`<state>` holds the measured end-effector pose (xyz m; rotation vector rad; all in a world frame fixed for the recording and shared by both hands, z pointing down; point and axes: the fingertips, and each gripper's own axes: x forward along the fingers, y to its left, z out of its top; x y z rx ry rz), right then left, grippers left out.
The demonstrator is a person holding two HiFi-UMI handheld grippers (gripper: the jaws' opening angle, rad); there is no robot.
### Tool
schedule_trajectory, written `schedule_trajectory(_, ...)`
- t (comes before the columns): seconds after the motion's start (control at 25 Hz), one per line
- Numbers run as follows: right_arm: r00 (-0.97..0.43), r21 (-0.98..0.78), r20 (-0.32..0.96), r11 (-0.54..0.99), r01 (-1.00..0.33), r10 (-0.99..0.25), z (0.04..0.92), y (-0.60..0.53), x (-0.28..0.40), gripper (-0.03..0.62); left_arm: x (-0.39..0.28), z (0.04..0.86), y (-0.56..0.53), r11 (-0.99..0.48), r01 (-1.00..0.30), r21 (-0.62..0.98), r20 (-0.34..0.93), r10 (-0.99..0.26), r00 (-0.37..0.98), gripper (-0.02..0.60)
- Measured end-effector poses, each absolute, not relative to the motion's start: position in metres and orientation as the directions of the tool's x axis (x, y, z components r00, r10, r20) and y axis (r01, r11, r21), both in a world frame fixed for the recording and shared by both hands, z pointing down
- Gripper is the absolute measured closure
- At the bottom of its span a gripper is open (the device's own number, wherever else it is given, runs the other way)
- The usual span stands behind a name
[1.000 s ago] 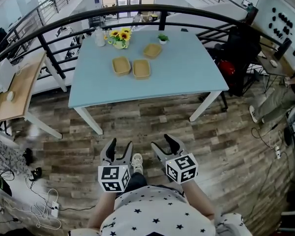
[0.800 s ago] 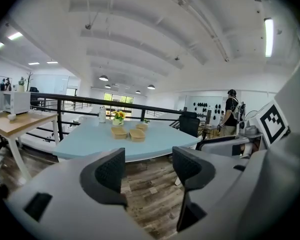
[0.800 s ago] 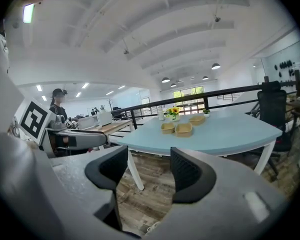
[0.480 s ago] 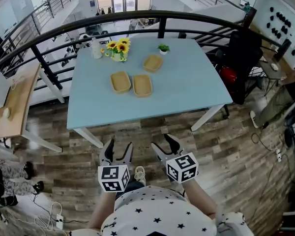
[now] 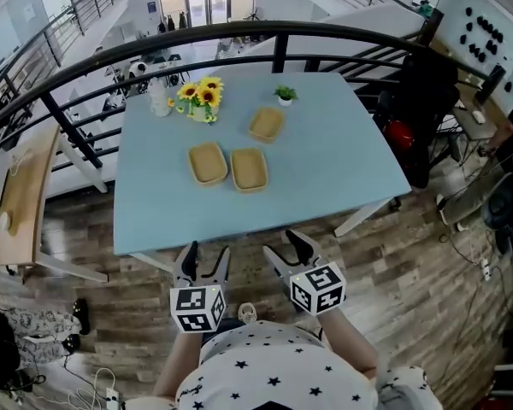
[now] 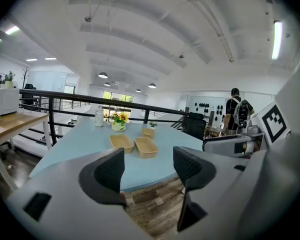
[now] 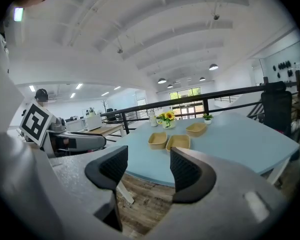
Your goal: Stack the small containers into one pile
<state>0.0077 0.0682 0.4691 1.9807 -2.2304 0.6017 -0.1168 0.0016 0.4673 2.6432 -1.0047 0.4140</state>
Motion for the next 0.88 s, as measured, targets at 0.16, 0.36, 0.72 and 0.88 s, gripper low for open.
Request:
schedule_trajectory(0.16, -0.137, -0.223, 0.328, 0.064, -0.973, -0.935, 0.468, 0.039, 0.018, 0.345, -0.107, 0.468, -0.03, -0.723, -0.672, 0.158, 0.36, -0.592, 0.721, 0.296)
schedule_trajectory(0.36, -0.128, -0.214, 0.328, 0.059, -0.975, -0.936, 0.47, 0.011, 0.029, 0.345, -0.097, 0.469, -0.058, -0.729, -0.666, 0.16, 0.353, -0.587, 0.728, 0.296)
schedule_trajectory(0.72, -0.105, -0.191, 0.338, 0.042, -0.981, -0.935, 0.468, -0.013, 0.045, 0.345, -0.088, 0.474, -0.077, -0.727, -0.662, 0.182, 0.37, -0.573, 0.731, 0.296)
schedule_trajectory(0.88, -0.109, -0.188, 0.338, 0.047, -0.981, -0.935, 0.468, -0.021, 0.055, 0.345, -0.082, 0.481, -0.08, -0.724, -0.662, 0.194, 0.384, -0.565, 0.73, 0.296)
